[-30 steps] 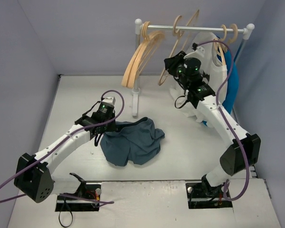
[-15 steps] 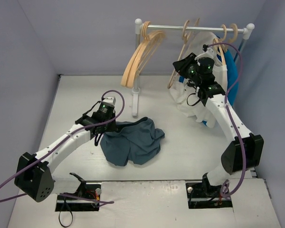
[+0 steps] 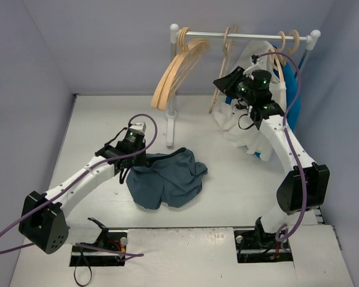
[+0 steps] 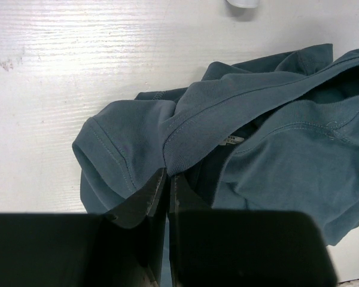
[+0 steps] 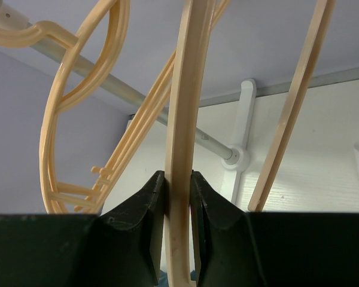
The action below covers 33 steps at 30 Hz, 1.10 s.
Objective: Place the t-shirt on the hanger
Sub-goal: Move the hanger to the clothesline.
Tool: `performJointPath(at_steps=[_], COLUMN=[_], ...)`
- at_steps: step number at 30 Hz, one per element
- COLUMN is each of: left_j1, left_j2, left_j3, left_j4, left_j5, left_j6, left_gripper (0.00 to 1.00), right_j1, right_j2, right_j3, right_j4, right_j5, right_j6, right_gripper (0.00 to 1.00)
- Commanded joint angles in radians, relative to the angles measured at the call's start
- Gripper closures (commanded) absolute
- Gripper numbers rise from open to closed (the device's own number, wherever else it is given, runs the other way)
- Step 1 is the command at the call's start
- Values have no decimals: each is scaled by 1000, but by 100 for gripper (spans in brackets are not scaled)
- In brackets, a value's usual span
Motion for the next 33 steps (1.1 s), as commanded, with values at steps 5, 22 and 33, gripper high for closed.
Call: performJointPath(at_steps=[5,22,33], left_j1=[8,8,8], left_j2=[-6,-8,-14], left_j3=[44,40,35], left_j4=[19,13,8], left_j5=[1,-3,-1], left_j6=[-1,-9,-11], left_gripper=[100,100,100], right_j1=[-56,-72,-90], right_j2=[31,34,-26], right_j3=[103,72,99], right_j4=[77,79,72], right_j5=[-108,-110,-98], right_j6=[38,134,352], right_gripper=[95,92,96])
